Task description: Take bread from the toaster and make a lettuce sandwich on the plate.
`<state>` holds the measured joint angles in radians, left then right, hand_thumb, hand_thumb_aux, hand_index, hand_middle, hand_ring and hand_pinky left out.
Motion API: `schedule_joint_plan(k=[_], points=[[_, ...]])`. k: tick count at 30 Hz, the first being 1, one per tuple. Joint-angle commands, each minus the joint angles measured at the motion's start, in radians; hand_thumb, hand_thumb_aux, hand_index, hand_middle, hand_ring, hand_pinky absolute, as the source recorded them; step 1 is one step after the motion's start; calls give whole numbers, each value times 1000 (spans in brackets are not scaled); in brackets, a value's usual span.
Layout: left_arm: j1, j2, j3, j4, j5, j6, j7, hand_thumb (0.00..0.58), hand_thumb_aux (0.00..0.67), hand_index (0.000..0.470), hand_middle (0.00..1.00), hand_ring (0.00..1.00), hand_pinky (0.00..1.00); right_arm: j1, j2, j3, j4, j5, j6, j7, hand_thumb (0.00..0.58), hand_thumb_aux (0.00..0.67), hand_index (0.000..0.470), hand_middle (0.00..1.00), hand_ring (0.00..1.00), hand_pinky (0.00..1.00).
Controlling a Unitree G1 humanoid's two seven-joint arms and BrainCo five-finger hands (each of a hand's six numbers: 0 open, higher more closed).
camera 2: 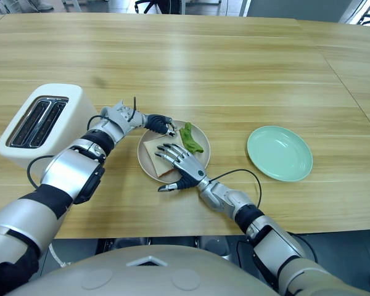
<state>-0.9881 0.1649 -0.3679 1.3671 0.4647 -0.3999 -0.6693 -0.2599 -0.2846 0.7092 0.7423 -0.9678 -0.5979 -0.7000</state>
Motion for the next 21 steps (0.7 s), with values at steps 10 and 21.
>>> schedule_joint_plan(k=[10, 21], points=[[-95, -24, 105, -47, -80, -50, 26, 0, 0, 0, 63, 63, 63, 75, -27, 67, 231, -3, 55, 162, 0, 0, 0, 0, 0, 0], [-203, 17, 226, -68, -186, -105, 94, 0, 0, 0, 0, 0, 0, 69, -30, 63, 229, 11, 43, 157, 0, 0, 0, 0, 0, 0]])
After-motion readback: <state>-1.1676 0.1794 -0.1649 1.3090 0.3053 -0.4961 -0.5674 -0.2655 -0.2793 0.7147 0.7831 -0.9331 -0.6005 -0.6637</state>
